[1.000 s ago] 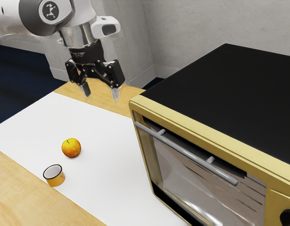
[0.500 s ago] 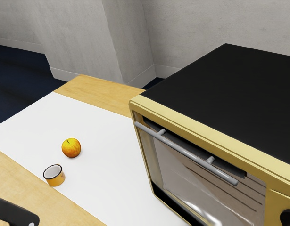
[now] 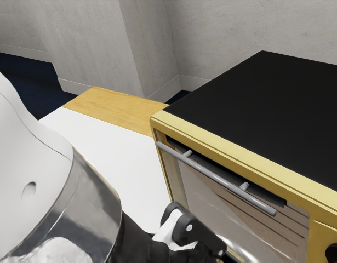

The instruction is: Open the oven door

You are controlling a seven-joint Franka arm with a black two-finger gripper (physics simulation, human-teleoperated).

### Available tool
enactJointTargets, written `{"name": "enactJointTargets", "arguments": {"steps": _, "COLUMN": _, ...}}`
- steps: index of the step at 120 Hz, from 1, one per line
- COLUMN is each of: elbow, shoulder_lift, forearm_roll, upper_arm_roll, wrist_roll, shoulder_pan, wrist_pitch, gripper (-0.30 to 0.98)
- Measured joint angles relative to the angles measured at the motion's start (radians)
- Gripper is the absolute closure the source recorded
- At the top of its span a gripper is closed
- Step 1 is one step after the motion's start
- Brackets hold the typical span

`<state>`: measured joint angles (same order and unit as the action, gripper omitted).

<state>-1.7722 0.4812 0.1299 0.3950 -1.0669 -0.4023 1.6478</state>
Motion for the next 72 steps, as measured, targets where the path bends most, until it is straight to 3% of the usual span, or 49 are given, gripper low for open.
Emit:
{"name": "enactJointTargets", "arguments": {"steps": 11, "elbow": -0.027, "shoulder_lift": -0.004, "forearm_roll": -0.017, "upper_arm_roll": -0.066, "wrist_roll": -0.067, "shoulder_pan": 0.001, "wrist_pitch": 0.036, "gripper": 0.0}}
{"name": "enactJointTargets", "arguments": {"steps": 48, "elbow": -0.075, "shoulder_lift": 0.001, "forearm_roll": -0.04, "upper_arm_roll": -0.152, "wrist_roll": -0.245, "shoulder_pan": 0.002, "wrist_pitch": 0.088, "gripper": 0.0}}
{"name": "enactJointTargets", "arguments": {"steps": 72, "elbow": 0.052, "shoulder_lift": -0.152, "forearm_roll": -0.055, "upper_arm_roll": -0.155, "wrist_roll": -0.323, "shoulder_pan": 0.002, "wrist_pitch": 0.104, "gripper": 0.0}}
